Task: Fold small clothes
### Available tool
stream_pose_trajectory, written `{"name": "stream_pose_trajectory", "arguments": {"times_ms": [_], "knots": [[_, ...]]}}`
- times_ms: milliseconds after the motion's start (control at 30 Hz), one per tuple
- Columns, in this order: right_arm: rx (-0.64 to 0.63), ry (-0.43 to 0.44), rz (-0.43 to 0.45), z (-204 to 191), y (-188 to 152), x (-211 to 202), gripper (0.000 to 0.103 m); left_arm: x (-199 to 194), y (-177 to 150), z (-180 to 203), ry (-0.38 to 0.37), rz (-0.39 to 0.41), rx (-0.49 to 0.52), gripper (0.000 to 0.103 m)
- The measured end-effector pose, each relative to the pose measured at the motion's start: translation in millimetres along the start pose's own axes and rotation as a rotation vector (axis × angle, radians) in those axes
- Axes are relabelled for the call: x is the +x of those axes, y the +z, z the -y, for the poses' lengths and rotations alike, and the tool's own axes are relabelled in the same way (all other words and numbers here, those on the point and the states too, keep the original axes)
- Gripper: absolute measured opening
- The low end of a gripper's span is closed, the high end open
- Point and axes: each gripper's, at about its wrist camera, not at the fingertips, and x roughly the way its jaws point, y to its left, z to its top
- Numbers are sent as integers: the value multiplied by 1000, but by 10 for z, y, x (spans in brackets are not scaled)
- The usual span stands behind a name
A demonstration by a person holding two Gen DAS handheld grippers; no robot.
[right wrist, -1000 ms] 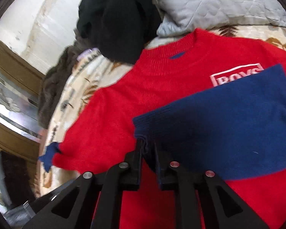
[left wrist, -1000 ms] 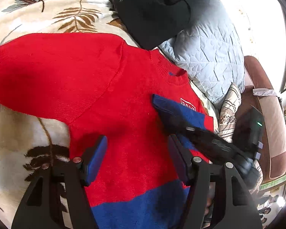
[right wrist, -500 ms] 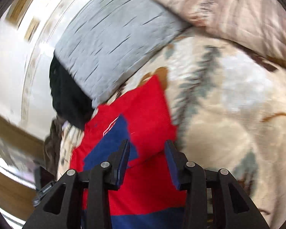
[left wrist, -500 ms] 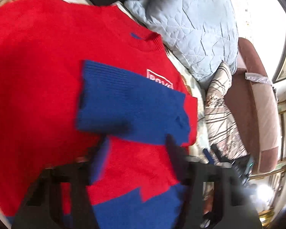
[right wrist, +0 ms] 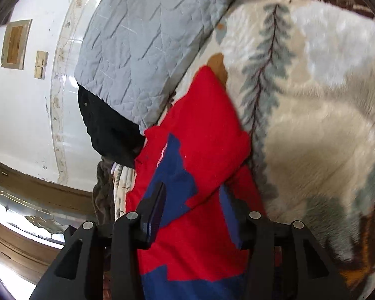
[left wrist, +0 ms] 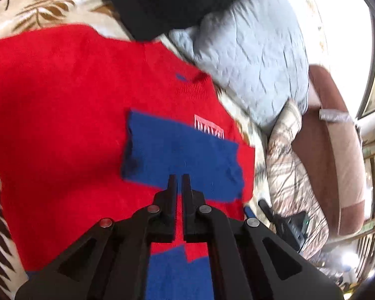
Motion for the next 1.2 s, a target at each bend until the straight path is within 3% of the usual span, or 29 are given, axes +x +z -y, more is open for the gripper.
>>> {"name": "stream_pose_trajectory", "arguments": {"times_ms": [100, 133, 167, 233, 333, 367, 400, 433, 533, 667, 867, 900, 967, 1067, 1133, 1200], "knots": [[5, -4, -18, 23, -47, 10, 47, 171, -118, 68, 0, -49, -15, 24], [7, -4, -19, 32, -59, -8, 47, 208, -145, 72, 4, -51, -25, 43], [8, -3, -18, 43, -69, -29, 47, 259, -165, 62, 10, -52, -45, 53], [5, -4, -20, 51, -70, -67, 48, 400, -160, 8, 9, -65, -98, 55], [6, -1, -14, 76, -58, -120, 48, 583, -74, -104, -26, -82, -185, 55], [11, 2, -11, 88, -52, -137, 48, 597, -15, -139, -58, -64, -224, 49], [17, 8, -7, 100, -47, -155, 48, 586, 26, -148, -64, -55, -232, 39], [22, 15, -3, 113, -41, -174, 48, 579, 74, -138, -61, -48, -226, 2], [45, 39, 1, 145, -30, -207, 49, 370, 168, -110, -104, 8, -220, 3], [84, 92, -21, 152, -36, -87, 52, 39, 205, -12, -81, 108, -165, 3], [168, 108, 35, 164, 105, 213, 52, -86, 263, -106, -85, 105, -189, 3], [194, 94, 51, 192, 145, 240, 48, -98, 267, -139, -82, 104, -194, 3], [253, 116, 75, 254, 210, 241, 9, -111, 264, -204, -80, 105, -197, 3], [143, 123, 153, 100, 231, 54, 9, 31, 201, -249, -56, 82, -187, 4], [46, 65, 181, 25, 179, 5, 9, 210, 151, -320, -8, 46, -193, 4], [38, -41, 145, 133, 160, 119, 9, 410, 77, -472, 36, -32, -233, 4]]}}
